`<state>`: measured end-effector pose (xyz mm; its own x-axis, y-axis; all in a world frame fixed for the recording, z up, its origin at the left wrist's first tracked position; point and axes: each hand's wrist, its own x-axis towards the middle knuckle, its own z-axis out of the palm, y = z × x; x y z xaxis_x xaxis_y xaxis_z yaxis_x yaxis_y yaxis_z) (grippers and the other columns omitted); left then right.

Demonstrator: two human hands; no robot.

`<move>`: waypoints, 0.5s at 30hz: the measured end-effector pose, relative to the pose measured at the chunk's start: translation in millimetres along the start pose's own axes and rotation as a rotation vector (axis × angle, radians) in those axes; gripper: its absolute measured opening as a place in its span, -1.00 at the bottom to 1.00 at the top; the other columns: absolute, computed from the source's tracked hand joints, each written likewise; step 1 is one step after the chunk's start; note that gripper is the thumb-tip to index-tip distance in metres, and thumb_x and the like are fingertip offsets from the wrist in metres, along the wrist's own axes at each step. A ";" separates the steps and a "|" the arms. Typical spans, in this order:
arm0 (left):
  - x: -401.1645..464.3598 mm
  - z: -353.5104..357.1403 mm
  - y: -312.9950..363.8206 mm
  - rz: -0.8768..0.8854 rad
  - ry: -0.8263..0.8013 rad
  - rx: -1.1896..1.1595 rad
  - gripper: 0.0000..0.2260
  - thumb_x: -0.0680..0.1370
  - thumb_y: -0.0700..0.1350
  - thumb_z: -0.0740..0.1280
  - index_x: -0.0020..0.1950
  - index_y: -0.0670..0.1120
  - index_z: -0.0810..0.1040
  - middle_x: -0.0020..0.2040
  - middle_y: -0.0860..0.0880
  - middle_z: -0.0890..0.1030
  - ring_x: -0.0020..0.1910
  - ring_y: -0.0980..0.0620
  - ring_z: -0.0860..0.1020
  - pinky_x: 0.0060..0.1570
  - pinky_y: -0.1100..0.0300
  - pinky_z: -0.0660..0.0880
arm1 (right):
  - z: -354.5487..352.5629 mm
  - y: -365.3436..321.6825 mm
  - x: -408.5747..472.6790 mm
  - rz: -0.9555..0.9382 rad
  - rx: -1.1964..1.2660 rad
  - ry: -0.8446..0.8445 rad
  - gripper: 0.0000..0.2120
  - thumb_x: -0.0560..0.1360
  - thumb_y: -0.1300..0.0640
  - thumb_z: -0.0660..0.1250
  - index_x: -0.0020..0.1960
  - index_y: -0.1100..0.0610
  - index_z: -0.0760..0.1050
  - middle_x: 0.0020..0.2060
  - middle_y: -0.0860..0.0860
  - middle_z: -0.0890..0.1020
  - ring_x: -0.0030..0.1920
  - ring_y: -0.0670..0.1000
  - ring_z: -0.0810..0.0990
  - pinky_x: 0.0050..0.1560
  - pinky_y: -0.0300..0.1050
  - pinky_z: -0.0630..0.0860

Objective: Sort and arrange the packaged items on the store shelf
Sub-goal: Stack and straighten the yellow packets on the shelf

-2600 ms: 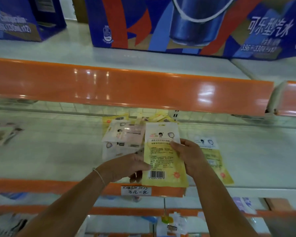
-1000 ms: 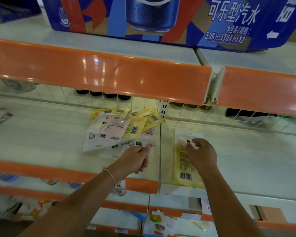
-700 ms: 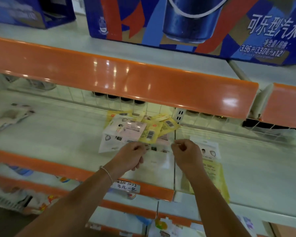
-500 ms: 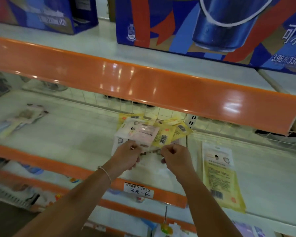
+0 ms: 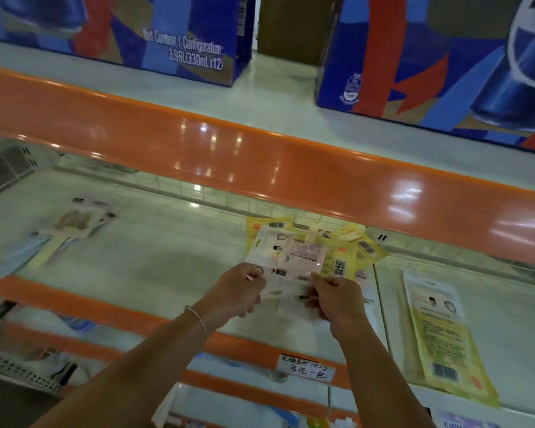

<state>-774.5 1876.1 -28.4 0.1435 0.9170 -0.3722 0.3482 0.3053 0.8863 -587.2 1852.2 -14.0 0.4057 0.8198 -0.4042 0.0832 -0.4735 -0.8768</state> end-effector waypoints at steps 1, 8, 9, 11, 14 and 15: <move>1.8 -3.4 -2.1 0.005 -0.019 -0.002 -0.86 0.59 -0.08 0.24 0.12 -0.04 0.51 -0.27 -0.11 0.60 -0.44 0.01 0.48 -0.49 0.24 0.37 | 3.5 -0.9 -1.2 0.000 0.019 0.005 -0.80 0.53 0.13 0.40 -0.16 0.27 0.63 -0.32 0.15 0.71 -0.42 0.04 0.64 -0.49 -0.20 0.39; 15.3 -18.6 -3.8 -0.121 -0.160 -0.215 -0.74 0.63 -0.02 0.21 0.14 -0.20 0.49 -0.26 -0.15 0.58 -0.49 -0.02 0.47 -0.49 0.19 0.40 | 21.9 -7.5 -13.7 0.059 0.193 0.048 -0.88 0.51 0.27 0.39 -0.20 0.27 0.58 -0.41 0.17 0.61 -0.39 0.08 0.53 -0.50 -0.17 0.28; 16.4 -18.4 -2.4 -0.143 -0.169 -0.236 -0.72 0.63 0.00 0.20 0.14 -0.21 0.49 -0.25 -0.15 0.57 -0.49 -0.02 0.46 -0.49 0.19 0.40 | 23.1 -7.4 -17.1 0.063 0.205 0.056 -0.89 0.51 0.28 0.38 -0.20 0.27 0.57 -0.39 0.18 0.61 -0.42 0.05 0.52 -0.50 -0.17 0.28; 18.3 -16.0 -1.2 -0.147 -0.179 -0.213 -0.68 0.65 0.04 0.16 0.10 -0.20 0.50 -0.21 -0.14 0.57 -0.49 0.00 0.45 -0.50 0.21 0.39 | 24.7 -4.1 -22.5 0.064 0.223 0.065 -0.88 0.50 0.30 0.38 -0.22 0.27 0.56 -0.40 0.17 0.59 -0.42 0.04 0.50 -0.49 -0.18 0.27; 20.6 -9.1 -1.7 -0.132 -0.166 -0.179 -0.67 0.65 0.08 0.15 0.00 -0.17 0.49 -0.20 -0.12 0.54 -0.50 0.01 0.44 -0.51 0.23 0.35 | 24.5 4.0 -28.0 0.041 0.222 0.046 -0.84 0.49 0.31 0.39 -0.27 0.28 0.55 -0.45 0.16 0.56 -0.43 0.05 0.42 -0.51 -0.18 0.26; 21.5 -6.1 -2.3 -0.131 -0.156 -0.193 -0.70 0.65 0.07 0.16 -0.04 -0.15 0.48 -0.23 -0.11 0.50 -0.50 0.01 0.44 -0.51 0.24 0.34 | 23.8 6.3 -29.4 0.025 0.201 0.035 -0.83 0.50 0.30 0.39 -0.28 0.28 0.56 -0.47 0.16 0.54 -0.46 0.04 0.38 -0.50 -0.17 0.25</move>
<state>-777.9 1896.8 -36.8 0.2553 0.8201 -0.5122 0.1922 0.4761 0.8581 -620.3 1832.8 -13.8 0.4370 0.7954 -0.4200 -0.1091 -0.4166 -0.9025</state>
